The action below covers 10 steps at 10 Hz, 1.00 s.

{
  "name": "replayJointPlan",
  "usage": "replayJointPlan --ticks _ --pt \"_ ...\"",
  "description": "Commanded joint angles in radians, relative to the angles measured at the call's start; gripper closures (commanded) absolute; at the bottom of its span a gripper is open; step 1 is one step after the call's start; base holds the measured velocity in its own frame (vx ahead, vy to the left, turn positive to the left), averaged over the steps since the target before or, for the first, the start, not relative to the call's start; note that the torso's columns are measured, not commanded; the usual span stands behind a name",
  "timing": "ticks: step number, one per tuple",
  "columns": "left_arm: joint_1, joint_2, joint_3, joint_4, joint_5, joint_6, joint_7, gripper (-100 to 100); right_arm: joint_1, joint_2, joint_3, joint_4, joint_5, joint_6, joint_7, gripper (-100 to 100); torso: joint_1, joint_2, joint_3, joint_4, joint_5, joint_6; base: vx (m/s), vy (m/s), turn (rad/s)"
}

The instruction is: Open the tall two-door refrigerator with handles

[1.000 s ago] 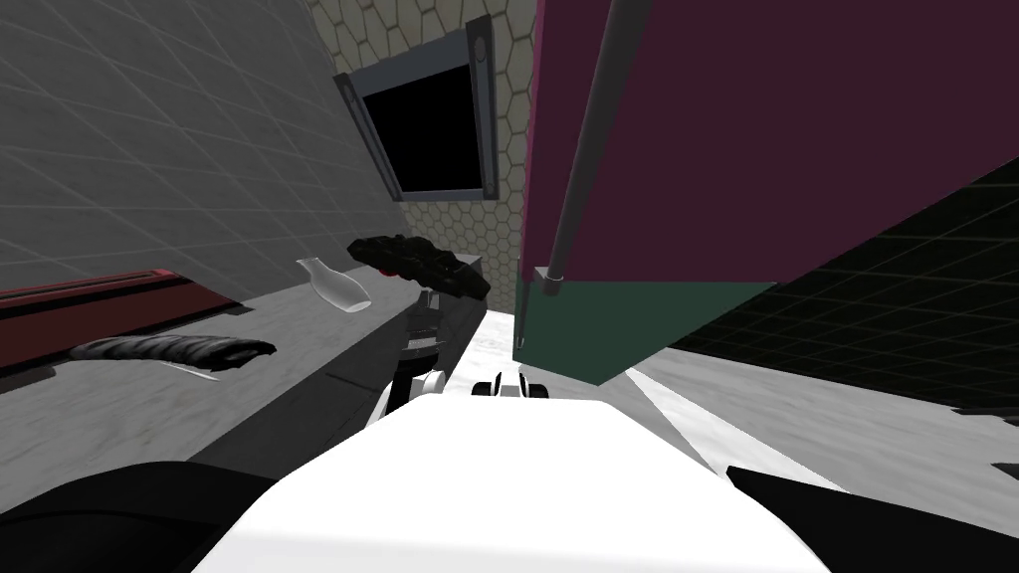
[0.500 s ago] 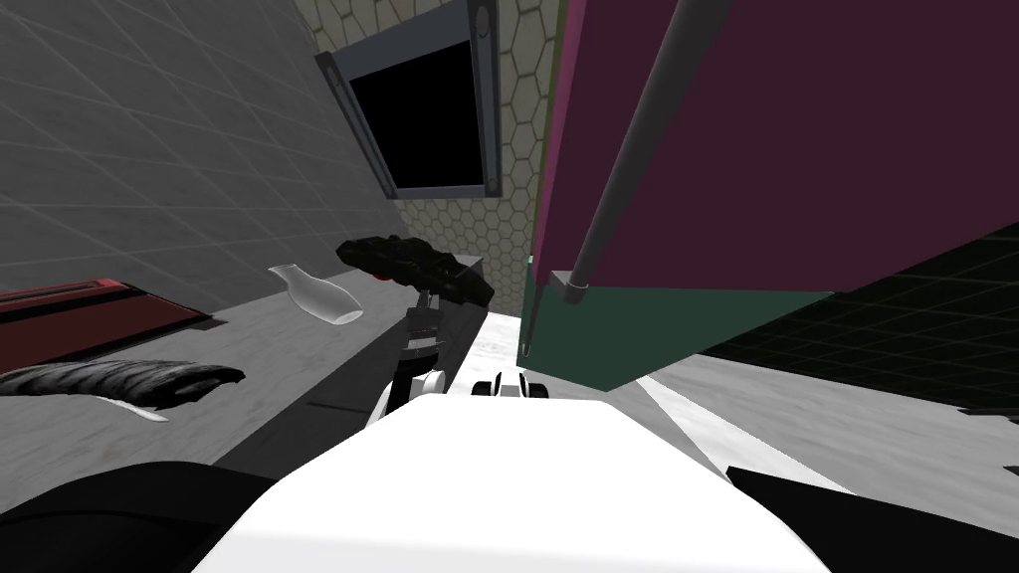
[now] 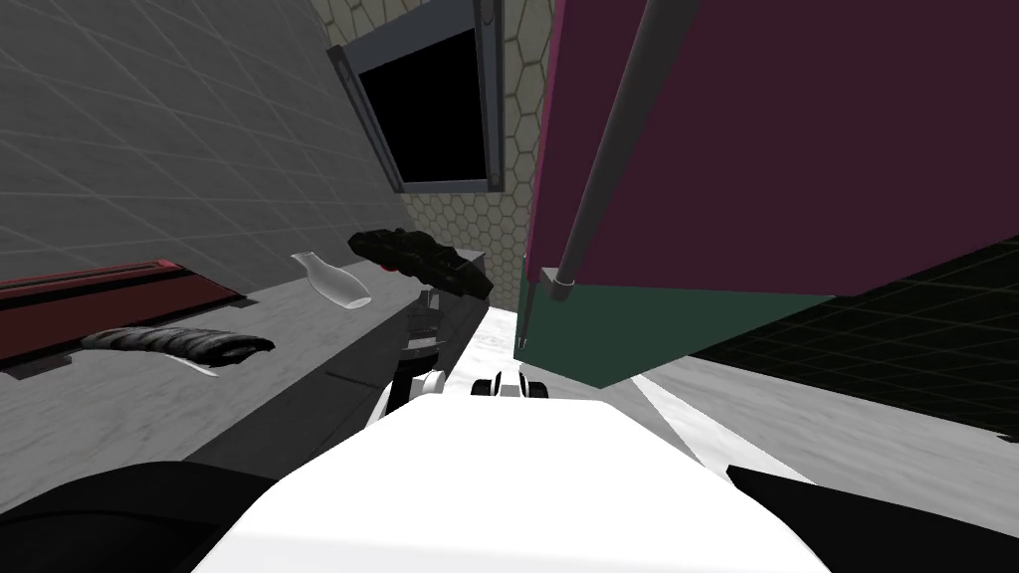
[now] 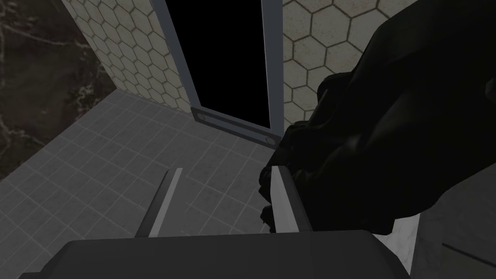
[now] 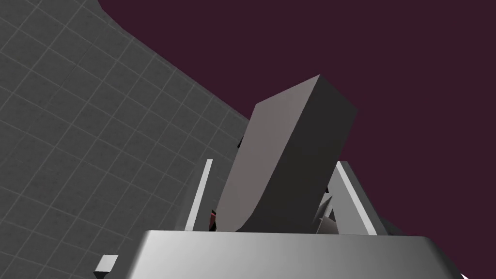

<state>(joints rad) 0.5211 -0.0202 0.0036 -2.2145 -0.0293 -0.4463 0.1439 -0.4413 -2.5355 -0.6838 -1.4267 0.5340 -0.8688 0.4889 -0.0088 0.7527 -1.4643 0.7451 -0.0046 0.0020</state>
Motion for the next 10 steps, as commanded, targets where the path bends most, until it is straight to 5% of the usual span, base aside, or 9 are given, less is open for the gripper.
replayJointPlan --ticks 1,7,10 --pt "0.0 0.0 0.0 0.0 0.0 0.0 0.0 0 -0.014 0.011 -0.038 0.009 -0.041 -0.029 0.014 100 0.001 -0.003 -0.003 0.0 0.0 0.001 -0.198 -0.126 0.103" --pt "0.0 0.0 0.0 0.0 0.0 0.0 0.0 0 -0.04 0.032 -0.104 0.001 -0.123 -0.082 0.022 100 0.014 -0.02 -0.018 -0.007 0.007 -0.001 -0.144 -0.125 0.111" --pt "0.0 0.0 0.0 0.0 0.0 0.0 0.0 0 -0.052 0.046 -0.137 0.013 -0.167 -0.104 0.028 100 0.002 -0.011 -0.01 -0.005 0.001 -0.001 -0.162 -0.209 0.174"
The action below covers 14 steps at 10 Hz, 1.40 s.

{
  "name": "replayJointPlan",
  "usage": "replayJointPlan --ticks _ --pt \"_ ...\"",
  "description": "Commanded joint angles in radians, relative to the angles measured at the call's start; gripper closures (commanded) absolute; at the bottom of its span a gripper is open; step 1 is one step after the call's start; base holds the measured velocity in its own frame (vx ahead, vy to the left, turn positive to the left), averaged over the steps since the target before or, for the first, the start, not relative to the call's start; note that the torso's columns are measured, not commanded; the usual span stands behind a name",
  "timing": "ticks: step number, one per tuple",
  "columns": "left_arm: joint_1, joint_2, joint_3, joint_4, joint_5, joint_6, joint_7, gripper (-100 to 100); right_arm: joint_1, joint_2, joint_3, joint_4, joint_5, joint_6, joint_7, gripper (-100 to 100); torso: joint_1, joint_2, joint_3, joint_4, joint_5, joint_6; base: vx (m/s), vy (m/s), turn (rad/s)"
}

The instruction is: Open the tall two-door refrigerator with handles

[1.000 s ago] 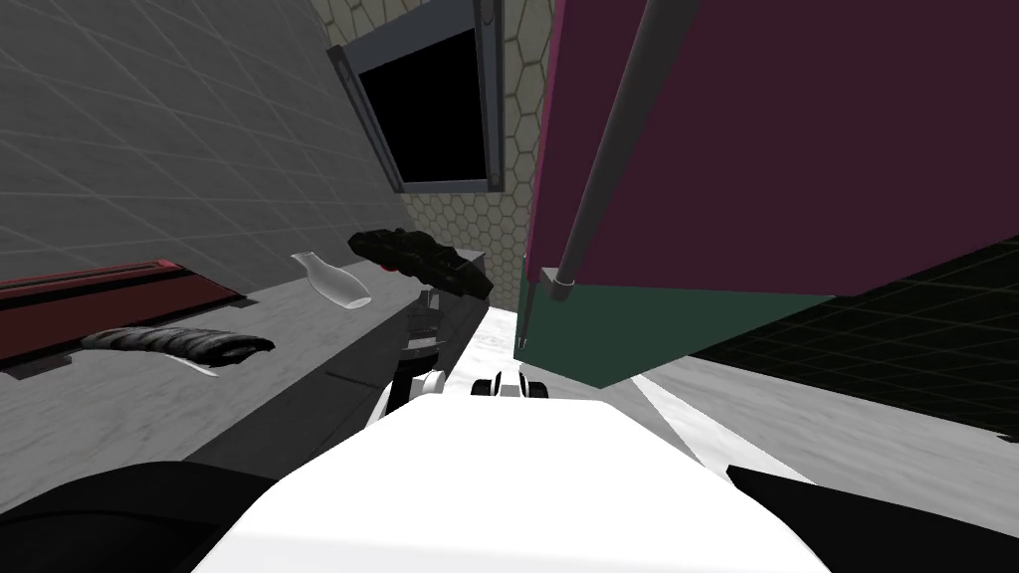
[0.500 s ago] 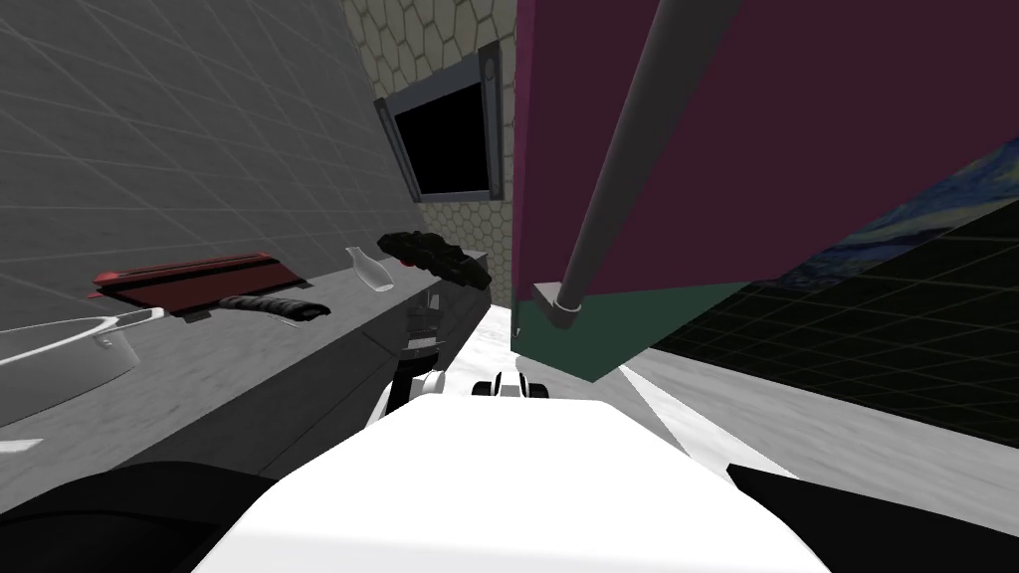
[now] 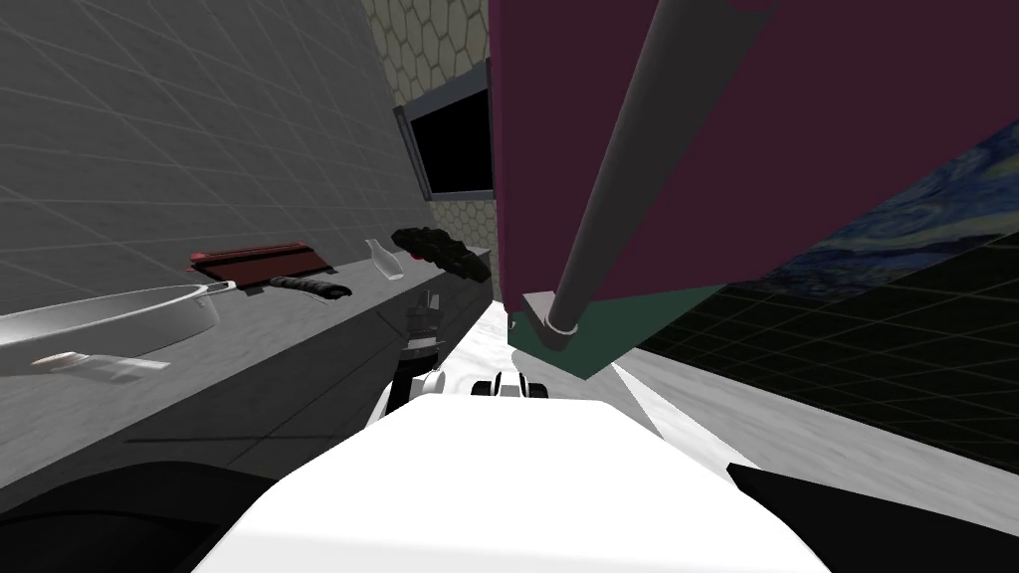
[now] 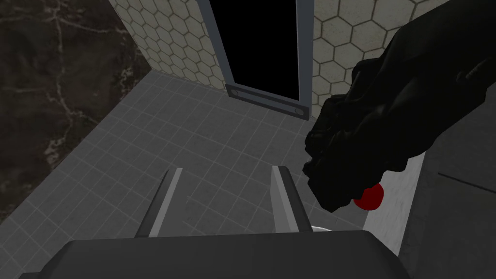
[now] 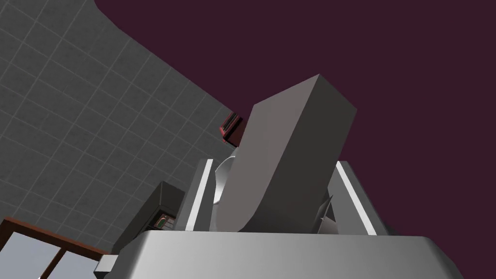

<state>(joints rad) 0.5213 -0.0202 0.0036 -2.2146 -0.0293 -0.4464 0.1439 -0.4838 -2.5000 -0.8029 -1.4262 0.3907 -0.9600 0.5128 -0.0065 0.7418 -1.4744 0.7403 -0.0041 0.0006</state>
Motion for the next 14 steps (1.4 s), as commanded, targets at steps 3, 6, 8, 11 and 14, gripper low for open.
replayJointPlan --ticks 3,6,8,11,14 --pt "0.0 0.0 0.0 0.0 0.0 0.0 0.0 0 -0.021 0.023 -0.052 0.024 -0.068 -0.034 0.01 100 0.004 -0.002 -0.003 0.0 0.003 0.0 -0.147 -0.156 0.131" --pt "0.0 0.0 0.0 0.0 0.0 0.0 0.0 0 -0.015 0.029 -0.052 0.029 -0.08 -0.051 0.011 100 -0.008 -0.004 -0.003 0.006 0.001 0.002 -0.144 -0.124 0.114" --pt "0.0 0.0 0.0 0.0 0.0 0.0 0.0 0 -0.02 0.04 -0.071 0.033 -0.11 -0.065 0.016 100 -0.008 -0.004 -0.002 0.005 0.0 0.0 -0.117 -0.135 0.177" --pt "0.0 0.0 0.0 0.0 0.0 0.0 0.0 0 -0.026 0.045 -0.083 0.036 -0.124 -0.071 0.019 100 -0.019 -0.005 0.002 0.012 -0.004 0.004 -0.085 -0.078 0.035" --pt "0.001 0.0 0.0 0.0 0.0 0.0 0.0 0 -0.026 0.045 -0.083 0.036 -0.124 -0.071 0.019 100 -0.018 -0.006 0.0 0.011 -0.005 0.003 0.013 0.001 -0.003"
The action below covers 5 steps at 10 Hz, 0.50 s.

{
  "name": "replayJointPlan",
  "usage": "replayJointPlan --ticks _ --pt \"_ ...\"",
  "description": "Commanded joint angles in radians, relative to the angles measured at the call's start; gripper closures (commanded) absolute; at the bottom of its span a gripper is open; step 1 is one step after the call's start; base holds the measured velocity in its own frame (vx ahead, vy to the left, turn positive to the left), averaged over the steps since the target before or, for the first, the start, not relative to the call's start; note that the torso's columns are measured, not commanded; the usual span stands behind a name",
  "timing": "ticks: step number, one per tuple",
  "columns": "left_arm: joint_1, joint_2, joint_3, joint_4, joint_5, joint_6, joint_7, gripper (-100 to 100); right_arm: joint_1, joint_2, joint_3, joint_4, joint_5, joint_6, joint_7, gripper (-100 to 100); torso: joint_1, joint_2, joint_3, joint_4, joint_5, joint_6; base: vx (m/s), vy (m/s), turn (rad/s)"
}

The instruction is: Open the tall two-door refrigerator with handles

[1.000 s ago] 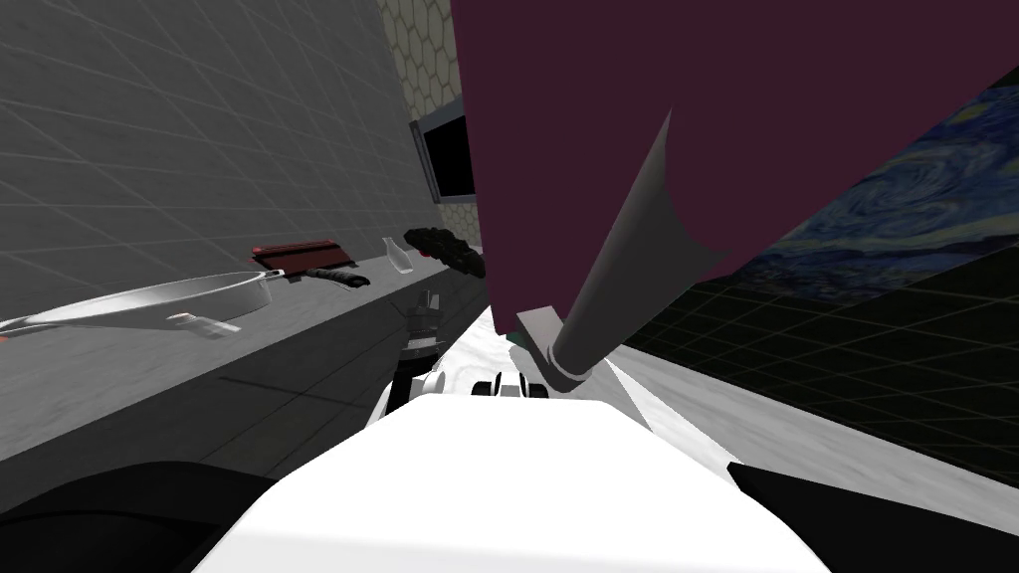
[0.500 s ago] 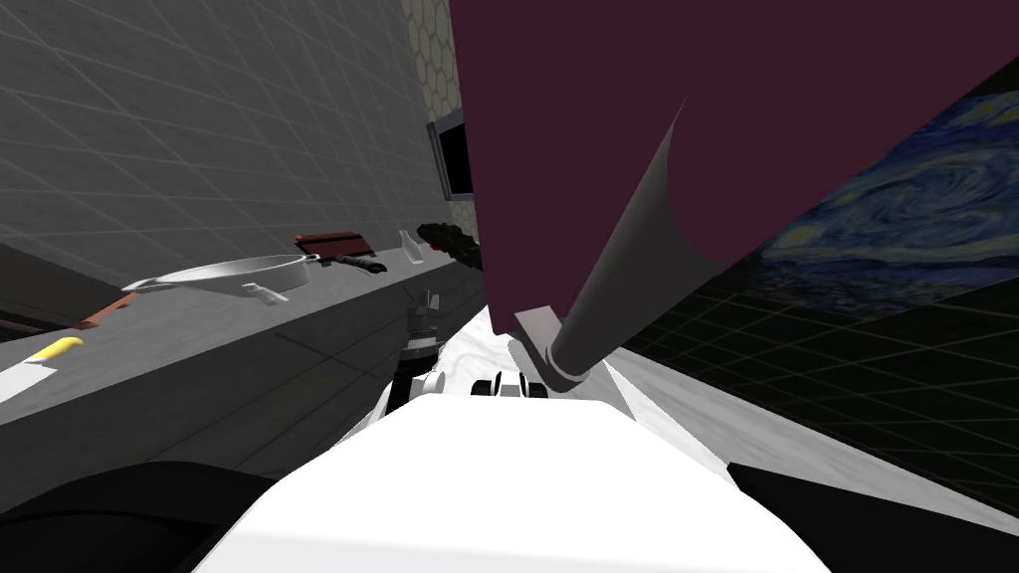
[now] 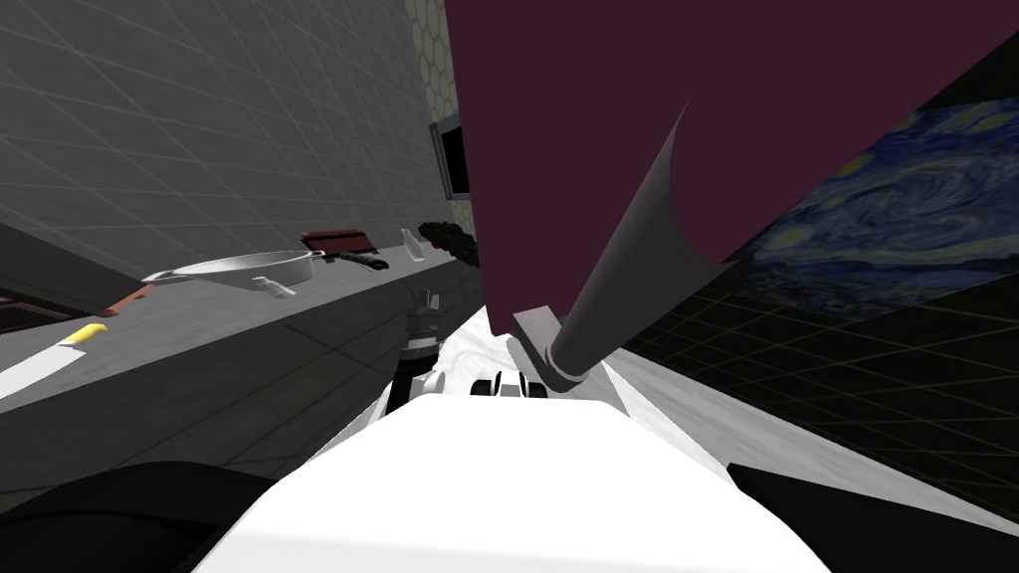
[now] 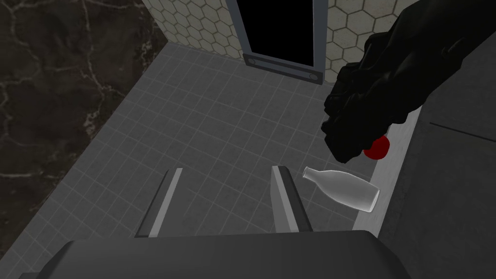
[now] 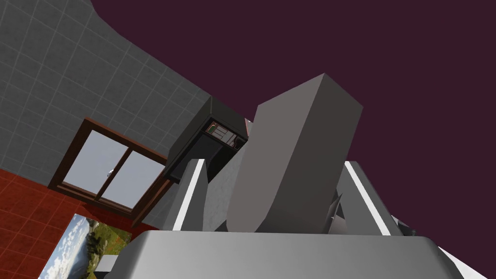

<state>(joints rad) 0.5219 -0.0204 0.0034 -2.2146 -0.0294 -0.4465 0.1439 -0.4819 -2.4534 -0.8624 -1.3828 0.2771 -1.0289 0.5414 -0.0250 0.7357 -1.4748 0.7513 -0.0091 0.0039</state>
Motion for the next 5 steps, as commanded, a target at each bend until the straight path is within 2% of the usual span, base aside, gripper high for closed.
replayJointPlan --ticks 1,3,5 --pt "0.0 0.0 0.0 0.0 0.0 0.0 0.0 0 -0.033 0.005 -0.035 -0.004 -0.026 -0.008 -0.007 100 -0.004 0.003 0.002 0.001 -0.001 0.0 -0.023 -0.072 0.09" --pt "0.0 0.0 0.0 0.0 0.0 0.0 0.0 0 -0.033 0.005 -0.035 -0.004 -0.026 -0.008 -0.007 100 -0.012 0.004 0.007 0.001 -0.002 0.002 -0.053 -0.051 0.044" --pt "0.0 0.0 0.0 0.0 0.0 0.0 0.0 0 -0.033 0.005 -0.035 -0.004 -0.026 -0.008 -0.007 100 -0.009 0.002 0.006 0.003 -0.003 0.002 -0.014 -0.003 -0.014"
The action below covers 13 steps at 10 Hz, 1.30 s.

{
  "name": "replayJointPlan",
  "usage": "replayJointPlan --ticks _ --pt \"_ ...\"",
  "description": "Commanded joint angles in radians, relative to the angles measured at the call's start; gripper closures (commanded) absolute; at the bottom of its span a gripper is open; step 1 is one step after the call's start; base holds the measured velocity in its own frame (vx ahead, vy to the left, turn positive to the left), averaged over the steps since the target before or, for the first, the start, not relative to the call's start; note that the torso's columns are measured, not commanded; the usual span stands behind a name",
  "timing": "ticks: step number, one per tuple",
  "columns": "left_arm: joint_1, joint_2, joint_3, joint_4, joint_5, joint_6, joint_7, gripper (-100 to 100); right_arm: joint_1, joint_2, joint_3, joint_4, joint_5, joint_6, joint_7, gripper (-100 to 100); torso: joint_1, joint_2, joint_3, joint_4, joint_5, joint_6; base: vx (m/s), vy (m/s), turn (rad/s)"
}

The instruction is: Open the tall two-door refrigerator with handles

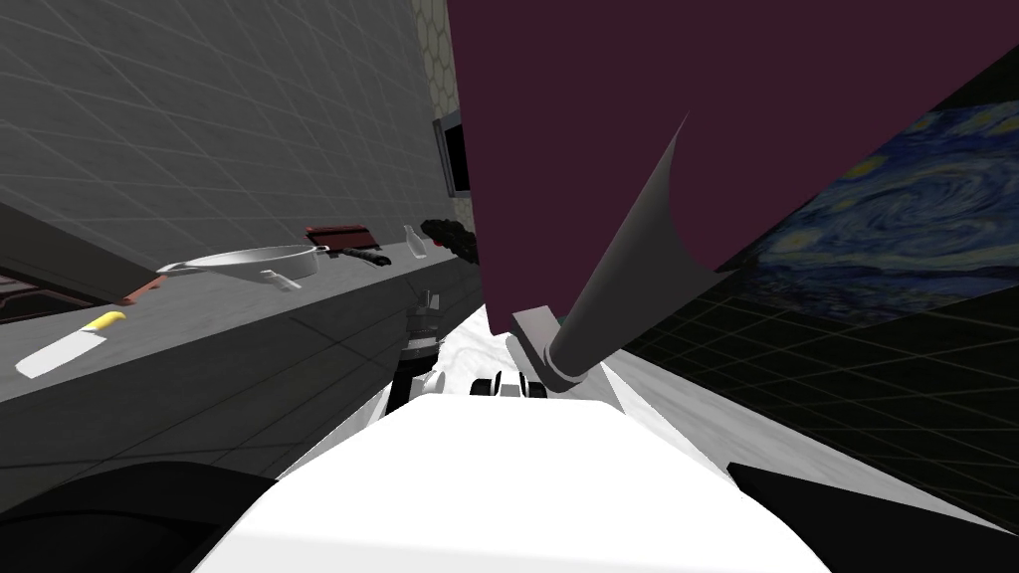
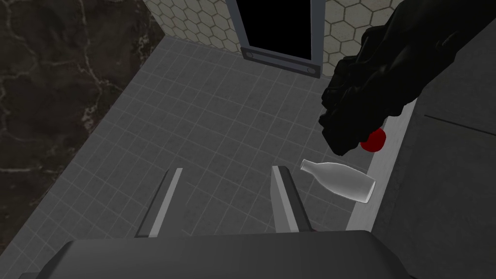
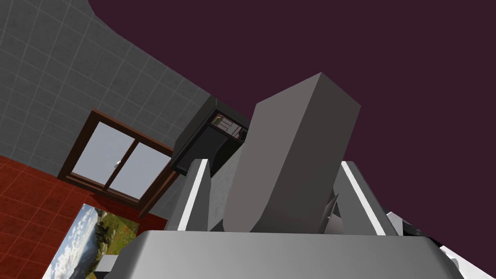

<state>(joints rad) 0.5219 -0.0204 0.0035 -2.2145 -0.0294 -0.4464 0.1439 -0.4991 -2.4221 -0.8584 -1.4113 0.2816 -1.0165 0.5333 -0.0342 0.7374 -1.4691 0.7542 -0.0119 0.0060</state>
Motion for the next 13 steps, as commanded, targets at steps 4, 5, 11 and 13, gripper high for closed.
replayJointPlan --ticks 4,5,11,13 --pt "0.0 0.0 0.0 0.0 0.0 0.0 0.0 0 -0.016 -0.027 -0.039 0.025 -0.03 -0.02 0.001 100 -0.001 0.002 0.001 -0.001 0.001 0.0 0.009 0.006 0.0" --pt "0.0 0.0 0.0 0.0 0.0 0.0 0.0 0 -0.016 -0.027 -0.039 0.025 -0.03 -0.02 0.001 100 -0.001 0.001 0.0 -0.001 0.001 0.0 -0.002 -0.01 -0.004" --pt "0.0 0.0 0.0 0.0 0.0 0.0 0.0 0 -0.015 -0.002 -0.051 0.038 -0.053 -0.035 0.019 100 -0.002 0.001 0.004 0.003 -0.006 0.0 -0.085 -0.065 0.061" --pt "0.0 0.0 0.0 0.0 0.0 0.0 0.0 0 -0.015 -0.002 -0.051 0.038 -0.053 -0.035 0.019 100 -0.003 0.002 0.003 0.002 -0.005 0.0 0.028 0.011 -0.002"
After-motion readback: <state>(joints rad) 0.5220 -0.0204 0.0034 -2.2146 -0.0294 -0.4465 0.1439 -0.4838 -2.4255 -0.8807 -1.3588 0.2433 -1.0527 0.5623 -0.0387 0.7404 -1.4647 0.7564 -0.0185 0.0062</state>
